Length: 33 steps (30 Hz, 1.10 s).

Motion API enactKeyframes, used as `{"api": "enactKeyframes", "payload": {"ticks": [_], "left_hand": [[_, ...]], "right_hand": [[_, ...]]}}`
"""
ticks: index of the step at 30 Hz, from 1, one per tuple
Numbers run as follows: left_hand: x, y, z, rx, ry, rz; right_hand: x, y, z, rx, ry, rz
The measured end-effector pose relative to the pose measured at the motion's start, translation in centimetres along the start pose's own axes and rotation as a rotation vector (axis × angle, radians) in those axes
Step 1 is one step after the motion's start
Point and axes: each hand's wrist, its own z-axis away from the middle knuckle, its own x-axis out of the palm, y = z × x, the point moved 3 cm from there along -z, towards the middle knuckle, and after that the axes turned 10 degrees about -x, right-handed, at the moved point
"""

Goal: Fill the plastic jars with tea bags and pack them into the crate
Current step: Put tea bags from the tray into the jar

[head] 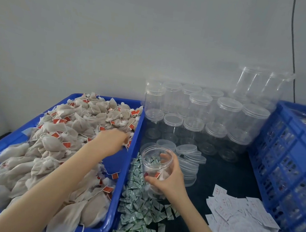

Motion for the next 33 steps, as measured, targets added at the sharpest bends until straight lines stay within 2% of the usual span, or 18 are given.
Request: {"api": "enactKeyframes", "payload": {"ticks": [2,3,5,9,18,20,26,33], "left_hand": [[2.7,-1.7,-0.1,-0.142,-0.206,-0.27],[3.8,-2.2,0.1,-0.174,-0.284,-0.318],[5.2,-2.7,-0.2,-0.189,-0.304,-0.313],[4.6,-2.7,-0.8,-0.211,-0.155,-0.227],[-0.3,-1.5,0.4,-0.195,-0.016,0.079],[-1.9,-0.9,0.7,-0.131,0.034,0.204],[-5.8,0.9,2.9,0.078,0.359,0.522],[-9.8,2.6,4.4,0.157,0.469,0.647]], "right_hand": [[0.1,0.1,0.0,-0.001,-0.015,0.003],[0.1,0.2,0.0,-0.001,-0.018,0.002],[0.2,0.4,0.1,-0.001,-0.023,0.006],[0.5,0.4,0.0,-0.011,-0.031,0.01],[0.8,0.4,0.3,-0.015,-0.033,0.023],[0.9,0.6,0.3,-0.019,-0.035,0.024],[1.5,0.6,0.2,-0.015,-0.049,0.024],[2.1,0.5,0.1,-0.002,-0.056,0.008]]}}
